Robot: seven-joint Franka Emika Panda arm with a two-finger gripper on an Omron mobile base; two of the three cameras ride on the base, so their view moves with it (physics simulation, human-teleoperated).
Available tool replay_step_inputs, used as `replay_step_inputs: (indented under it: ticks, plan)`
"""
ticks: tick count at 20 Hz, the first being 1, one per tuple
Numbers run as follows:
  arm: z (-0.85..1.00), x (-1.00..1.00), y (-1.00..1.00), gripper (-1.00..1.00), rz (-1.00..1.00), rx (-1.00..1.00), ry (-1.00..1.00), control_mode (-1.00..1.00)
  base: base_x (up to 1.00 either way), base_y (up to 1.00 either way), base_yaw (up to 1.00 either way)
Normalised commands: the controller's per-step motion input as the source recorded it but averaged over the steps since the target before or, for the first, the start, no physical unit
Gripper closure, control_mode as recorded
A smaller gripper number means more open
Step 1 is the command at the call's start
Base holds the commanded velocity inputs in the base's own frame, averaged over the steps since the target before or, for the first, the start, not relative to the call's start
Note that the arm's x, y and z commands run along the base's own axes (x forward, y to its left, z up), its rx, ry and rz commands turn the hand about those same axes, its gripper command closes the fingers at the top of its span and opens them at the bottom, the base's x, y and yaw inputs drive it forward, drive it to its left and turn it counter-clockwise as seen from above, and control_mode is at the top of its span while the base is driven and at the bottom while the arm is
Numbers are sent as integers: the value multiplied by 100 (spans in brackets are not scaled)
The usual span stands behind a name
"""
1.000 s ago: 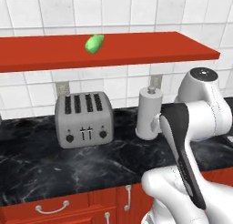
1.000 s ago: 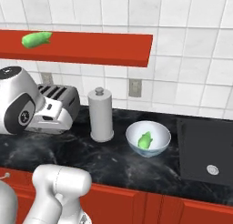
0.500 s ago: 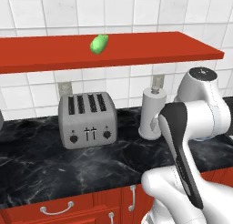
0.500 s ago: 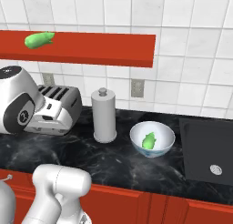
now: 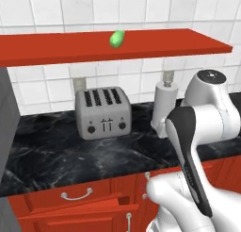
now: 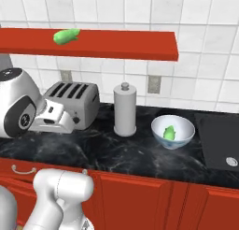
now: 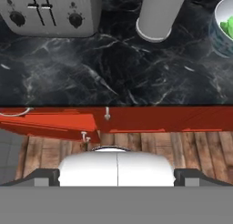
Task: Pick the corns from the cabinet and place them in one bowl. Pick the carrot from the sink and place it in the other bowl.
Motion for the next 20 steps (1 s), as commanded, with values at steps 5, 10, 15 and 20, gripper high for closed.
replay_step_inputs:
  ticks: [5, 10, 15, 20]
  plan:
    - [0, 0, 0, -100, 0, 0, 0, 100, 37, 52, -3]
    - [0, 0, 0, -100, 0, 0, 0, 100, 49, 18, -4]
    - [0, 0, 0, -100, 0, 0, 0, 100, 70, 0, 0]
    - [0, 3, 1, -100, 0, 0, 0, -100, 18, 2, -1]
